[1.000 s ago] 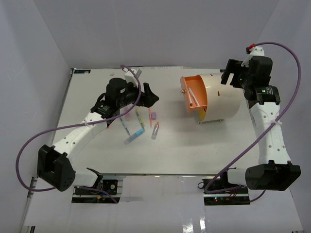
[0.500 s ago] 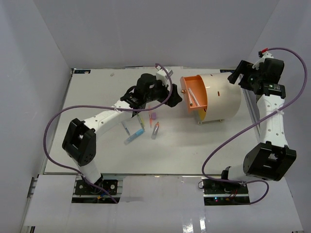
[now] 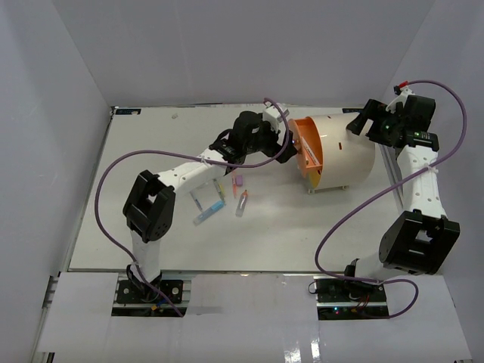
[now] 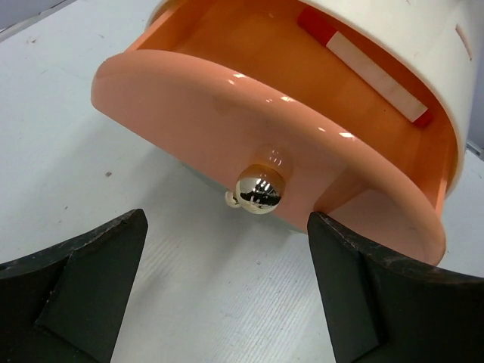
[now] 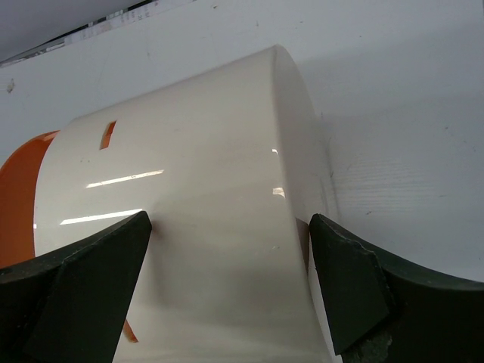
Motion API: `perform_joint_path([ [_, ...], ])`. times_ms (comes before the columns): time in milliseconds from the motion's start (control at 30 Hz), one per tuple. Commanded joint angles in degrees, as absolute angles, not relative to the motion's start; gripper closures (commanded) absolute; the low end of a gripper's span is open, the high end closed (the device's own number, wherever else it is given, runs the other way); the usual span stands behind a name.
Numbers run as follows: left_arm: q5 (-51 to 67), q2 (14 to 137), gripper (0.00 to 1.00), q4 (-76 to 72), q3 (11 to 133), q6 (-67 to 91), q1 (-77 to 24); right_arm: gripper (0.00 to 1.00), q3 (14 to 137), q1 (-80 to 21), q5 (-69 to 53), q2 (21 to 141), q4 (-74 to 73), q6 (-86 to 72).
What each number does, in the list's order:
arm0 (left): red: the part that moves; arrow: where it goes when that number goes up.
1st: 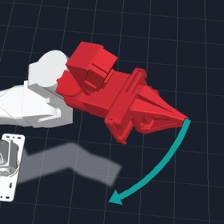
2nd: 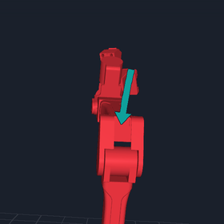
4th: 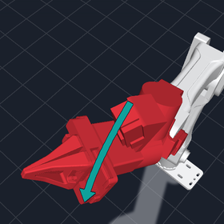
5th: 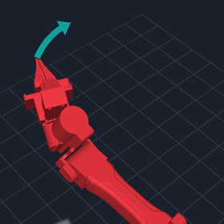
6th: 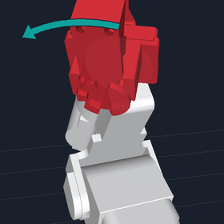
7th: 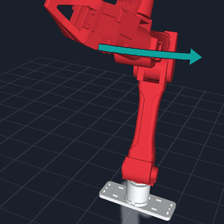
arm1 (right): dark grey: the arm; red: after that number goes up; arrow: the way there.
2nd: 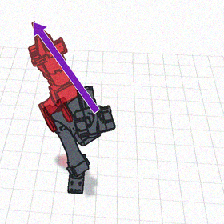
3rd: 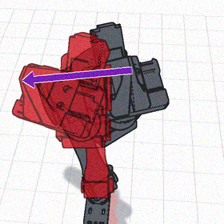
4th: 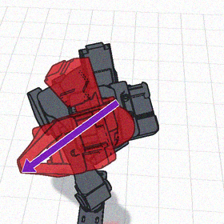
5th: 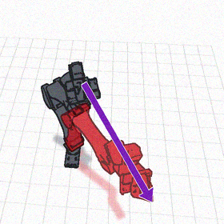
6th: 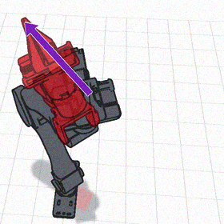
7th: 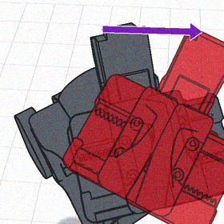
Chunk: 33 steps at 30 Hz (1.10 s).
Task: Sort the stationery into containers
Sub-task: Close the drawer in the storage box, then open the drawer in the storage box.
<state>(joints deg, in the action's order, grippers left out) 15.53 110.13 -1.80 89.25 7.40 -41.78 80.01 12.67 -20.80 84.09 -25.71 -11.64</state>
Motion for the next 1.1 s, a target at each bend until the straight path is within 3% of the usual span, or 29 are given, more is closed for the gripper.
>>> perform_joint_path([
  [0,16.08,111.17,0.02,-3.51,93.77,4.49,-43.33,0.08,79.19,12.83,-24.08,83.76,-24.08,-11.95],
  [567,15.38,120.59,0.02,-7.38,103.27,3.78,-46.14,0.08,77.61,12.83,-24.43,82.79,-23.56,-11.43],
  [767,13.89,119.01,0.02,-7.65,100.64,5.18,-46.06,0.09,78.05,12.83,-23.47,82.18,-23.82,-11.16],
  [1067,14.32,110.48,0.02,-11.78,86.75,6.33,-44.56,0.10,78.40,12.83,-23.03,82.09,-23.82,-10.90],
])
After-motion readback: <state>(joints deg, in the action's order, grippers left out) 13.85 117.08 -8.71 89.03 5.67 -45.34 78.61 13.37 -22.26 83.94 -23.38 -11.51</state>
